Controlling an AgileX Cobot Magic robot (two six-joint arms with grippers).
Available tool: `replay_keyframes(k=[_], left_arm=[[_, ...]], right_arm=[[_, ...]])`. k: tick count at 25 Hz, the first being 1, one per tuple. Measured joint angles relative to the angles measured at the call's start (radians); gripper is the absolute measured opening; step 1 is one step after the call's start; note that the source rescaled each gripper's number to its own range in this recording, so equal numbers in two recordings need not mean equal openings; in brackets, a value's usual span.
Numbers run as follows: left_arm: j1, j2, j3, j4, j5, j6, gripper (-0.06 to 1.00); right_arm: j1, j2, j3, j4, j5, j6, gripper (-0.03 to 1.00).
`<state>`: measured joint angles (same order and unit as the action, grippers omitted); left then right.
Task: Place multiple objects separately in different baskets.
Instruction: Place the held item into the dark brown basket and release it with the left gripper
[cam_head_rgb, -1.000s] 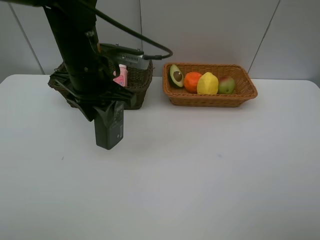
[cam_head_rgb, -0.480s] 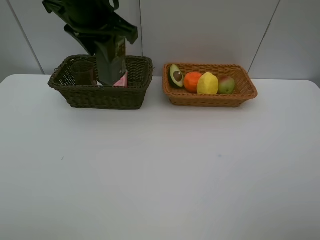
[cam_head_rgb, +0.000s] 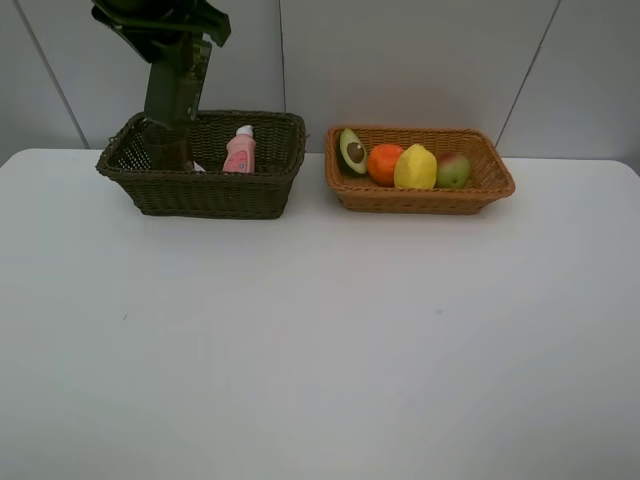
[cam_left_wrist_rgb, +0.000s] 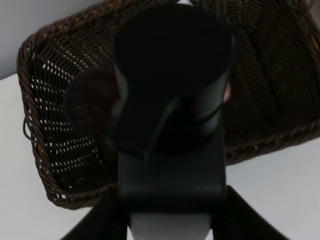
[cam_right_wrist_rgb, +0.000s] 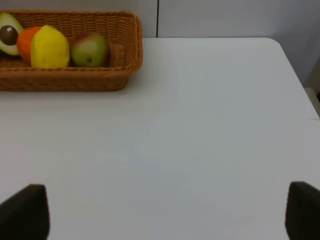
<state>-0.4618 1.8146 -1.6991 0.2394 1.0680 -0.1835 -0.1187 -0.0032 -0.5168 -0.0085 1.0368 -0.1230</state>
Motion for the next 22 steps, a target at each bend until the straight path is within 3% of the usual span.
replay_keyframes(k=[5, 22], left_arm=[[0.047, 0.046, 0.0, 0.008, -0.059, 0.032, 0.48], [0.051, 0.231, 0.0, 0.006, -0.236, 0.058, 0.48]], right_arm=[[0.0, 0.0, 0.0, 0.0, 0.0, 0.0, 1.0], [0.0, 0.0, 0.0, 0.0, 0.0, 0.0, 1.0]])
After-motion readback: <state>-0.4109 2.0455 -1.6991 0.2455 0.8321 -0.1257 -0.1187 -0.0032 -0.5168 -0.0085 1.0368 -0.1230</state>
